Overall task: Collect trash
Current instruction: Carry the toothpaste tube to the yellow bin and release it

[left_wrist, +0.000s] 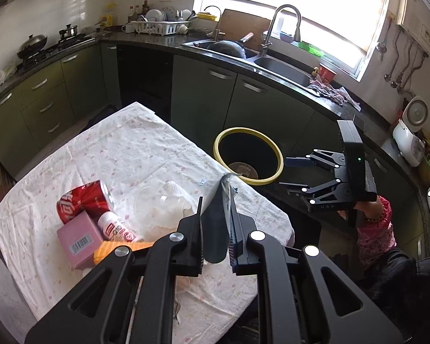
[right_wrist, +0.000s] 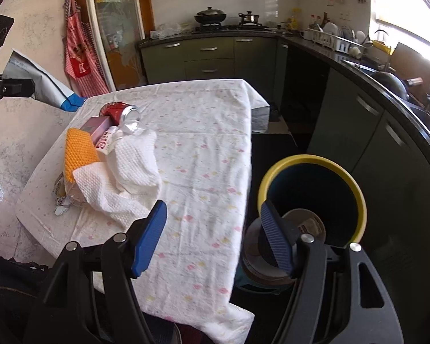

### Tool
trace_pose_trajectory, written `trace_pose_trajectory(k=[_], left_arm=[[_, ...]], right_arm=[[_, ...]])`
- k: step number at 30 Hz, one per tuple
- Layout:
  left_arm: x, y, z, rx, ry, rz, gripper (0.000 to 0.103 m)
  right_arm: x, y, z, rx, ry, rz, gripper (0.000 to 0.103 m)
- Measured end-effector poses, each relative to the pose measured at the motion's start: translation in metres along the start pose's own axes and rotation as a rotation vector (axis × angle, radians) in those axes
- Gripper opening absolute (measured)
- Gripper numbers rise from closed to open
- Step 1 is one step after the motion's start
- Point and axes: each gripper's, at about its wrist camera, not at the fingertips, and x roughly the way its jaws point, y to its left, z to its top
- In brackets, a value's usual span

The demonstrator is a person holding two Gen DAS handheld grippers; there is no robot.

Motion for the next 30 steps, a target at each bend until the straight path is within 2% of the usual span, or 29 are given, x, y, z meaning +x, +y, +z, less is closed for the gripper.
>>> trace_pose_trajectory(k=[8, 17, 20, 21, 22, 24, 27, 28, 30], left_arm=[[0.118, -0.032, 0.078, 0.101, 0.121, -0.064, 0.014], [0.283, -0.082, 0.142, 0.179, 0.314, -0.095, 0.014], [0.325, -0.096, 0.154, 0.183, 0.352, -0.110, 0.019], [0.337, -0.097, 0.157, 0.168, 0.362, -0.107, 0.027], [0.346, -0.098, 0.158, 0.153, 0.376, -0.109, 0.043], [0.356, -0.098, 0.161, 0.127, 0.380, -0.099, 0.055], [0.340, -0.094, 0.163, 0.119, 0.335, -0.124, 0.060], [0.327, -0.092, 0.164, 0.114, 0.307, -0.129, 0.064], [0.296, -0.082, 0.163, 0.103, 0.239, -0.139, 0.066]], right_arm=[[-0.009, -0.067, -0.025, 0.183, 0.003, -0.128, 0.066], [0.005, -0.127, -0.067, 0.351, 0.064, -0.166, 0.066], [0.008, -0.139, -0.078, 0.392, 0.077, -0.174, 0.066], [0.008, -0.141, -0.079, 0.403, 0.080, -0.175, 0.066], [0.009, -0.144, -0.081, 0.414, 0.080, -0.173, 0.066], [0.010, -0.146, -0.083, 0.421, 0.081, -0.170, 0.066], [0.012, -0.146, -0.084, 0.420, 0.083, -0.161, 0.066], [0.013, -0.146, -0.084, 0.419, 0.086, -0.159, 0.066], [0.017, -0.144, -0.083, 0.415, 0.090, -0.151, 0.066]])
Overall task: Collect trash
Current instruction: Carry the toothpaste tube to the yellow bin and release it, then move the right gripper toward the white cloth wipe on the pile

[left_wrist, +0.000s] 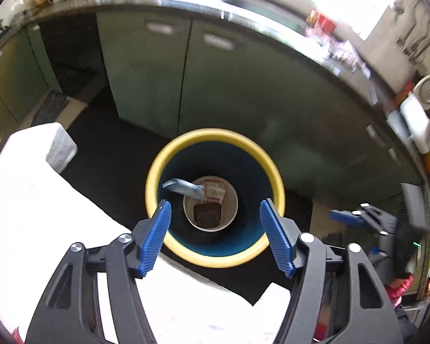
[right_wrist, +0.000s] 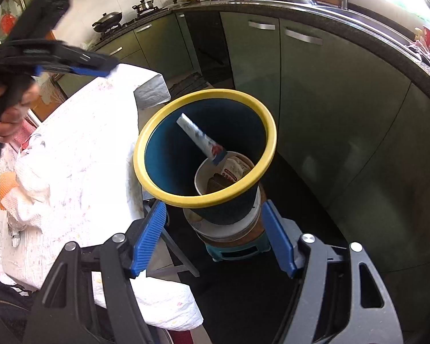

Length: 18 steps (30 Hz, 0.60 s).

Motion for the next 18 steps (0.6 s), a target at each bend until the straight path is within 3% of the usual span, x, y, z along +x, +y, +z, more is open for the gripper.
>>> trace_pose_trajectory(k=[6, 10, 13, 18], left_arm=[[-0.117, 0.015, -0.061, -0.034, -0.293, 0.070, 0.089], [-0.180, 0.026, -0.125, -0.096, -0.456, 0.246, 0.097], [-0.210, 0.040, -0.179, -0.172, -0.525, 0.367, 0.098], [-0.239, 0.083, -0.264, -0.286, -0.560, 0.473, 0.098]], right_arm=[[0.010, 0.016, 0.003, -0.031, 0.023, 0.028, 0.066], [0.020, 0.045, 0.008, -0.079, 0.052, 0.057, 0.066], [0.027, 0.079, 0.014, -0.144, 0.068, 0.091, 0.066], [0.030, 0.143, 0.027, -0.267, 0.076, 0.180, 0.066]])
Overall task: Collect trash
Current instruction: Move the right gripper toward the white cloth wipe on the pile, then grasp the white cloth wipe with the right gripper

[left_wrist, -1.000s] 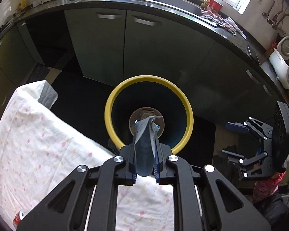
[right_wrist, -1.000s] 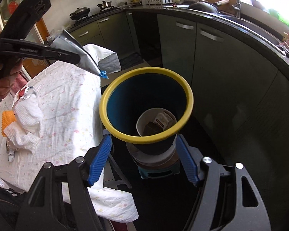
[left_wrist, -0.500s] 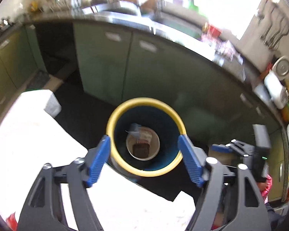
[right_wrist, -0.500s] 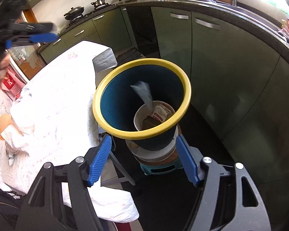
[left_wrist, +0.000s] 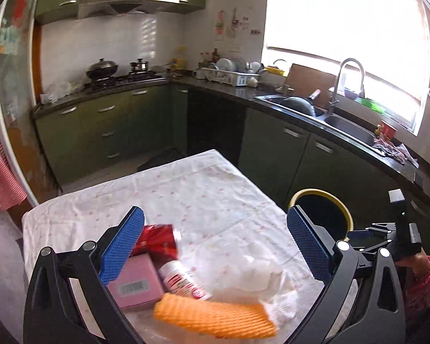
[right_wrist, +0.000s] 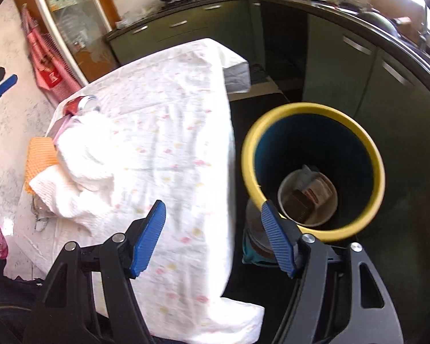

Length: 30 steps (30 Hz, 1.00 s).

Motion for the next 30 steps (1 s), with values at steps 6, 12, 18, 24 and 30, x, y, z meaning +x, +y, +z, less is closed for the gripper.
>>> trace_pose_trajectory(k=[6, 12, 18, 24, 30], left_arm=[[-0.015, 0.090, -0.050, -0.059, -0.064, 0.167, 0.098], [0.008, 0.169, -0.092, -0.121, -0.050, 0.369, 0.098], [0.041, 0.211, -0.120, -0.203, 0.021, 0.455, 0.098], [0.041, 0.217, -0.123, -0.251, 0.017, 0.414, 0.098], [0.040, 0.208, -0.119, -0.250, 0.018, 0.410, 0.098]], right_arm=[[0.022, 0.076, 0.019, -0.177, 0.041, 0.109, 0.066], [0.055, 0.117, 0.030, -0.230, 0.106, 0.155, 0.062], [0.078, 0.119, 0.033, -0.230, 0.157, 0.141, 0.060], [0.082, 0.117, 0.032, -0.210, 0.175, 0.151, 0.007], [0.045, 0.125, 0.047, -0.234, 0.063, 0.137, 0.004]])
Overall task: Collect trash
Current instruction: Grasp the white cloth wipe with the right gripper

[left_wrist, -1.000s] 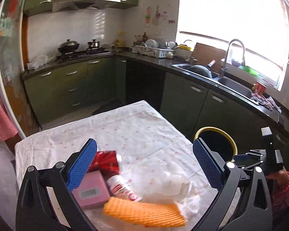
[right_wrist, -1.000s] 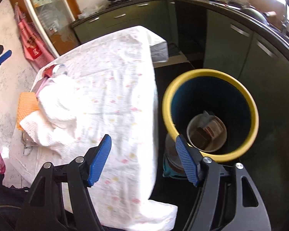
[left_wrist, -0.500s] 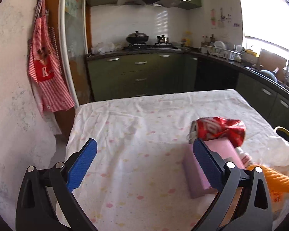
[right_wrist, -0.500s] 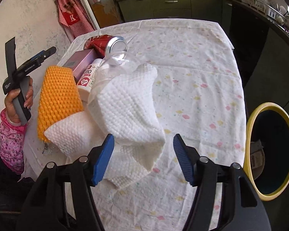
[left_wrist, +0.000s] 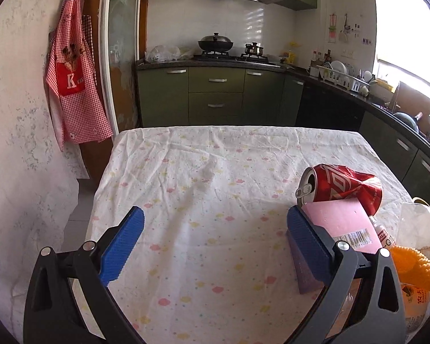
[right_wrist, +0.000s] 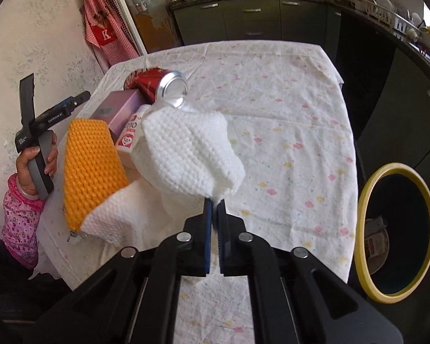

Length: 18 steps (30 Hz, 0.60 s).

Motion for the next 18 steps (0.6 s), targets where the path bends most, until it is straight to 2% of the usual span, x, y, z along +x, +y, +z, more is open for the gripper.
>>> trace_pose_trajectory(k=[9, 18], left_arm=[[-0.002, -0.005, -0.002, 0.013, 0.003, 0.001, 0.098], [-0.001, -0.004, -0.003, 0.003, 0.011, -0.005, 0.098]], right_arm=[[-0.058, 0.019, 0.043, -0.069, -0.163, -0.020, 0.004], [-0.098, 0.034, 0.078, -0.107, -0.267, -0.029, 0.004]])
